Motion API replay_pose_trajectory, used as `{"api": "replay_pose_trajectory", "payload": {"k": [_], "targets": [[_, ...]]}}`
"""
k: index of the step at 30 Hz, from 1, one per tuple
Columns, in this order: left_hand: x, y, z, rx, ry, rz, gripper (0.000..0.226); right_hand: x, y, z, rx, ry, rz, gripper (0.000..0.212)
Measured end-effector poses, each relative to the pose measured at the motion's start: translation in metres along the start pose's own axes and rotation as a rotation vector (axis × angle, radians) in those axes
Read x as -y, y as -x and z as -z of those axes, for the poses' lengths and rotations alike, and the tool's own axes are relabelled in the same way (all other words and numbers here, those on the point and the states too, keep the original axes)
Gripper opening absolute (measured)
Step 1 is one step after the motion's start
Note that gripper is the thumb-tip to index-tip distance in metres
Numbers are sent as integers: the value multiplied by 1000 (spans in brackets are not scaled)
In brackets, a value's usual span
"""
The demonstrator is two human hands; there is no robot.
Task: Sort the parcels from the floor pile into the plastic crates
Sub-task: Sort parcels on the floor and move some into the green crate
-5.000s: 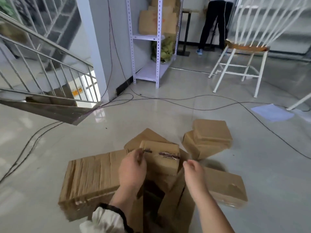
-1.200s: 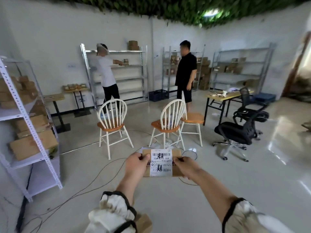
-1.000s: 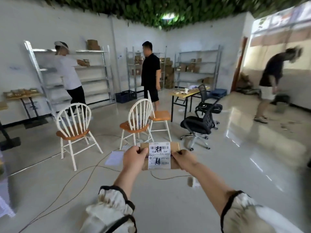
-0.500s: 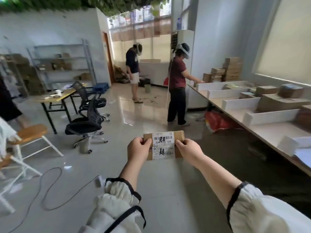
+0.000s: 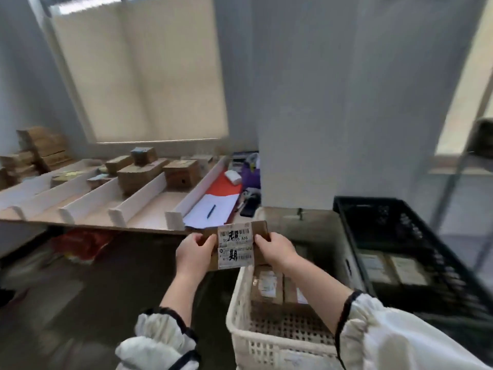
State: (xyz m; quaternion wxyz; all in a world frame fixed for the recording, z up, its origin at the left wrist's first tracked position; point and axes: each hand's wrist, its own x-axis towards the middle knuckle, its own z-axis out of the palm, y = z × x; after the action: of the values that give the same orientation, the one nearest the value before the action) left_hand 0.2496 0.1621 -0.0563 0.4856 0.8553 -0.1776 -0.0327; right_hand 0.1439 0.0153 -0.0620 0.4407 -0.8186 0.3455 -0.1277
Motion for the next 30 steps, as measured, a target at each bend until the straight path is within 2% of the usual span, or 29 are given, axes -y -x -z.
{"api": "replay_pose_trajectory", "payload": {"k": [5,8,16,19,22,25,30], "targets": [[-56,0,-130,278,46,-93,24,-93,-16,91,-187,-64,-240,50],[-87,10,-206,393,28,-156,29,-148,-22,144,-272,-96,-357,51],[-147,32,-398,633,-37,-156,22,-292,-61,265,-340,-167,-566,47],[-153,43,-464,702,-92,-95,24,-345,-77,292,-324,-133,-684,50],[-137,62,-515,783,-167,-27,23,-396,-87,299,-238,-102,-799,53],[-104,83,-541,848,-213,137,17,-438,-83,285,-87,-111,-906,58],[-78,93,-570,882,-176,279,18,-504,-89,254,-15,-253,-1036,60]]}}
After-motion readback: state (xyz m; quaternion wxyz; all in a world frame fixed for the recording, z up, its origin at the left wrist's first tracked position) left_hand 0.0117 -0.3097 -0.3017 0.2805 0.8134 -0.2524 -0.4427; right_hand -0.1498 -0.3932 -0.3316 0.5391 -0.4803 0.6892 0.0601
